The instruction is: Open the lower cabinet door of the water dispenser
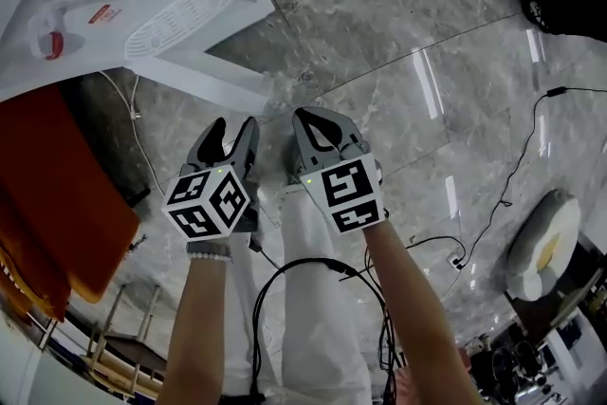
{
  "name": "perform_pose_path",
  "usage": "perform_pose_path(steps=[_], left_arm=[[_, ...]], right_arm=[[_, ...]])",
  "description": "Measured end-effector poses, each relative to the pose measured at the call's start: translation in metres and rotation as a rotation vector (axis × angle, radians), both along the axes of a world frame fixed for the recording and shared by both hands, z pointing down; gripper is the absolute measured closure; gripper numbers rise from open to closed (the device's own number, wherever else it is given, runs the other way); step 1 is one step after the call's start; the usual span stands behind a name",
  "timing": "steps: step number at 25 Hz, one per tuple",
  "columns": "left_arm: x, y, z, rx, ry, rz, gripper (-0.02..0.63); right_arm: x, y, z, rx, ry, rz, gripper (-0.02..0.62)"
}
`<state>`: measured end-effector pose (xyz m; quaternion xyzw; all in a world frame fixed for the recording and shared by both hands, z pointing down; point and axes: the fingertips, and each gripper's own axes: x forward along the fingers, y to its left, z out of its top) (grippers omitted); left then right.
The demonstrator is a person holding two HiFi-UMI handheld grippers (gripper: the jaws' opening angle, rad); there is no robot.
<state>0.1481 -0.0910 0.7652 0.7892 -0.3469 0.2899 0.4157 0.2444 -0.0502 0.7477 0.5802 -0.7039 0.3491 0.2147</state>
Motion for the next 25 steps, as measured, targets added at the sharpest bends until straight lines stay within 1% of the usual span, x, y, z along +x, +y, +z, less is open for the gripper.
perform_pose_path(steps=[3,6,12,14,17,22,25], left_arm=[[0.006,-0.002,0.010,-0.027,-0.005,-0.078,0.339],[0.011,-0.005,0.020,-0.047,-0.014,-0.138,0.314],[0.018,-0.008,0.034,-0.056,-0.061,-0.221,0.293],[0.020,-0.008,0.037,-0.053,-0.081,-0.224,0.293],[0.018,-0.010,0.039,-0.027,-0.105,-0.214,0.295],[0.013,-0.005,0.039,-0.028,-0.102,-0.192,0.296],[0.007,-0.002,0.040,-0.034,-0.100,-0.152,0.296]], right_arm=[[0.012,0.004,-0.006,0.010,-0.020,0.019,0.592],[0.018,0.009,-0.004,0.008,-0.035,0.021,0.592],[0.020,0.022,0.006,-0.024,-0.088,0.023,0.592],[0.021,0.026,0.008,-0.029,-0.094,0.025,0.592],[0.023,0.029,0.009,-0.028,-0.066,0.009,0.592],[0.023,0.027,0.006,-0.016,-0.018,-0.027,0.592],[0.019,0.023,0.004,-0.008,-0.007,-0.032,0.592]])
